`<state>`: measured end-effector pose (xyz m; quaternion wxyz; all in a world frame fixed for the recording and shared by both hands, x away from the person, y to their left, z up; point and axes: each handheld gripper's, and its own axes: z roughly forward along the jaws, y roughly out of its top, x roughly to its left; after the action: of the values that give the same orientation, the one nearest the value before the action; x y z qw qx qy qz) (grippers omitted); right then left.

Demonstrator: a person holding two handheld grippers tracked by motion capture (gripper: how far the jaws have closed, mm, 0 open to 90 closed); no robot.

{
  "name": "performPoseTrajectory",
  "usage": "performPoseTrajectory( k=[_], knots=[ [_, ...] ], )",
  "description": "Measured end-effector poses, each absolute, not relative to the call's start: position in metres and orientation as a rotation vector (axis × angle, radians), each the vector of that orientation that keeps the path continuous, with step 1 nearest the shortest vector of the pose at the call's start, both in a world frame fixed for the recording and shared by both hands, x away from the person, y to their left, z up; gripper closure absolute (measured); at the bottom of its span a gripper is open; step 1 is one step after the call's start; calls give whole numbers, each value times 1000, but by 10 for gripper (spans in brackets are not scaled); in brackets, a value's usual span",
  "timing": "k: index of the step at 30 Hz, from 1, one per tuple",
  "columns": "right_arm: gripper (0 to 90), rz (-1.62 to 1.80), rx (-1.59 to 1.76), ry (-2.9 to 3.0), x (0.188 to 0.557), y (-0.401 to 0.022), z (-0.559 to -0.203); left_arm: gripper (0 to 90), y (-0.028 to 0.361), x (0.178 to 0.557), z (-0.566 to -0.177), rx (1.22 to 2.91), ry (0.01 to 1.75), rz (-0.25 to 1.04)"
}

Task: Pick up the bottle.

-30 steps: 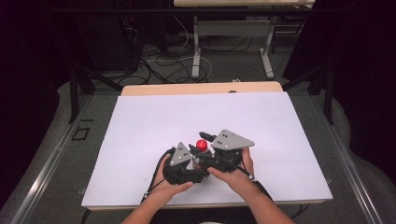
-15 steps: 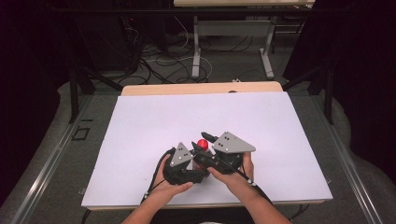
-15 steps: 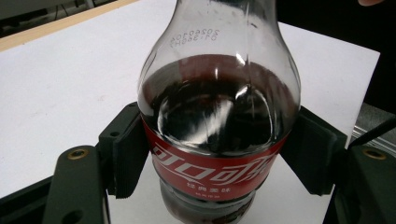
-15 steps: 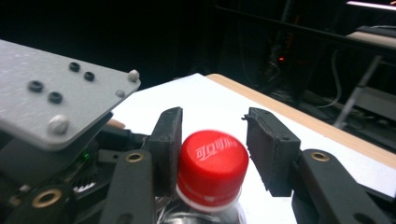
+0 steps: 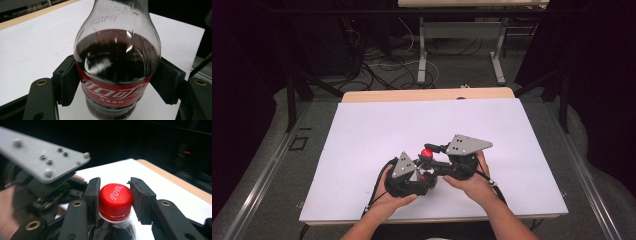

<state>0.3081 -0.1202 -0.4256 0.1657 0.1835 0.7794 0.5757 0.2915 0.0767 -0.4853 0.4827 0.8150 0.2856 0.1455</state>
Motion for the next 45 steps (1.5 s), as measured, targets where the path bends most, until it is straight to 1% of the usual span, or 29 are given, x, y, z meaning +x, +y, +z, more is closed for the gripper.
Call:
performPoseTrajectory(
  k=[3, 6, 8, 9, 11, 16, 20, 26, 27, 31, 32, 33, 38, 40, 43, 45],
  knots=[
    [607, 1667, 423, 2284, 318, -125, -425, 302, 77, 292, -486, 1990, 693, 354],
    [600, 1680, 416, 2309, 321, -126, -424, 302, 77, 292, -486, 1988, 696, 360],
    [512, 1695, 475, 2292, 319, -125, -423, 302, 77, 293, -486, 1979, 715, 351],
    [512, 1695, 475, 2292, 319, -125, -423, 302, 77, 293, -486, 1979, 715, 351],
    [464, 1669, 550, 2208, 310, -120, -422, 301, 79, 294, -486, 1980, 719, 359],
    [450, 1547, 676, 2083, 299, -104, -423, 302, 79, 294, -486, 1977, 726, 359],
    [455, 1507, 695, 2033, 299, -95, -425, 302, 78, 293, -486, 1977, 723, 362],
    [472, 1493, 748, 2021, 300, -92, -427, 302, 79, 293, -485, 1974, 721, 363],
    [479, 1492, 754, 2022, 299, -92, -426, 302, 79, 293, -485, 1973, 725, 364],
    [574, 1498, 752, 2046, 294, -96, -425, 302, 80, 294, -485, 1973, 731, 371],
    [574, 1498, 752, 2046, 294, -96, -425, 302, 80, 294, -485, 1972, 733, 369],
    [600, 1496, 737, 2060, 292, -97, -424, 302, 80, 293, -485, 1976, 724, 377],
    [604, 1514, 685, 2102, 295, -102, -423, 303, 79, 293, -486, 1975, 723, 368],
    [609, 1574, 577, 2189, 305, -109, -423, 303, 80, 293, -486, 1983, 715, 364],
    [611, 1629, 533, 2254, 314, -114, -422, 303, 79, 293, -486, 1980, 714, 363],
    [612, 1668, 424, 2328, 325, -121, -421, 303, 79, 293, -486, 1983, 703, 363]
  ],
)
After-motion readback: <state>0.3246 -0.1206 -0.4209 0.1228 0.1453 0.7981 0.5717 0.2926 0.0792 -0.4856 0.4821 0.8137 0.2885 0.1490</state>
